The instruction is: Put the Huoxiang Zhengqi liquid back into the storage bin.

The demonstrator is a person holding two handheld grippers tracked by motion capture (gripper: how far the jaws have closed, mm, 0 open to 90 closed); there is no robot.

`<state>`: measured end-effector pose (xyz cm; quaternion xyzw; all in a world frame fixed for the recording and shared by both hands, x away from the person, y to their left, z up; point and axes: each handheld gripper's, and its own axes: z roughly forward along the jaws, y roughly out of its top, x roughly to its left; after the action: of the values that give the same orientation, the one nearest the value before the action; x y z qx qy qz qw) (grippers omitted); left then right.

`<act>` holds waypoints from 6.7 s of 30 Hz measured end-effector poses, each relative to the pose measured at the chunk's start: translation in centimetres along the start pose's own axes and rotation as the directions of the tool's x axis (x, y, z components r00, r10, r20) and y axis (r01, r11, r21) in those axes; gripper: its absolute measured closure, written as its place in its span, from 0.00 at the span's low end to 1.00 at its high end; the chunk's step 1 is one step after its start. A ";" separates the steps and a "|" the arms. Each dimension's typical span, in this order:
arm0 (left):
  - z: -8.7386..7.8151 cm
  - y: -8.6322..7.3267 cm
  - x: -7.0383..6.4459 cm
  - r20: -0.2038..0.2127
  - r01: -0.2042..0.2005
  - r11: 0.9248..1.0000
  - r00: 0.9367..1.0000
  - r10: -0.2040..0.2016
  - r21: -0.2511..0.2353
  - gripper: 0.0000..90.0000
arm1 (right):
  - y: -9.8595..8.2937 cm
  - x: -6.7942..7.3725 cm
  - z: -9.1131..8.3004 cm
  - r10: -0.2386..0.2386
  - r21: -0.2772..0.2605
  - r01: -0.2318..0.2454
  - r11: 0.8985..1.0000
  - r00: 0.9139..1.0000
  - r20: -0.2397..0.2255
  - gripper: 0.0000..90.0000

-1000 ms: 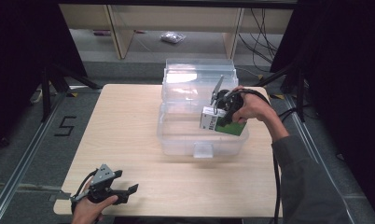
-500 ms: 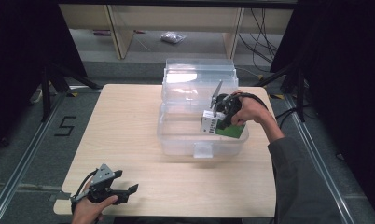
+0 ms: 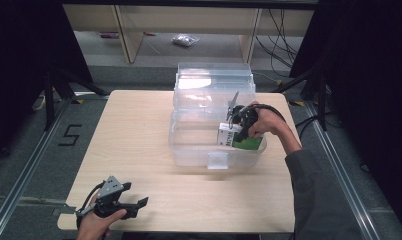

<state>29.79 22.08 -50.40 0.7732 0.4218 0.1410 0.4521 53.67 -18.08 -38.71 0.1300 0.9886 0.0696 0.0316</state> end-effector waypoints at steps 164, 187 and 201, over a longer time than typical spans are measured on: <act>0.0 0.0 -0.1 -0.008 -0.006 1.000 1.000 0.006 0.004 0.16 | -6.6 13.1 -1.6 0.440 -0.546 -0.382 0.745 0.898 -0.027 0.23; -0.1 0.0 -0.1 -0.008 -0.001 1.000 1.000 0.001 -0.001 0.17 | -8.8 15.4 1.3 0.496 -0.564 -0.453 0.690 0.864 -0.086 0.22; -0.2 0.1 -0.2 -0.008 -0.010 1.000 1.000 0.010 0.002 0.17 | -9.5 16.5 3.3 0.487 -0.583 -0.439 0.684 0.870 -0.083 0.22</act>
<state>29.62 22.05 -50.21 0.7752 0.4199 0.1460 0.4488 35.65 -22.41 -44.04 0.3617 0.8509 0.3702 0.0900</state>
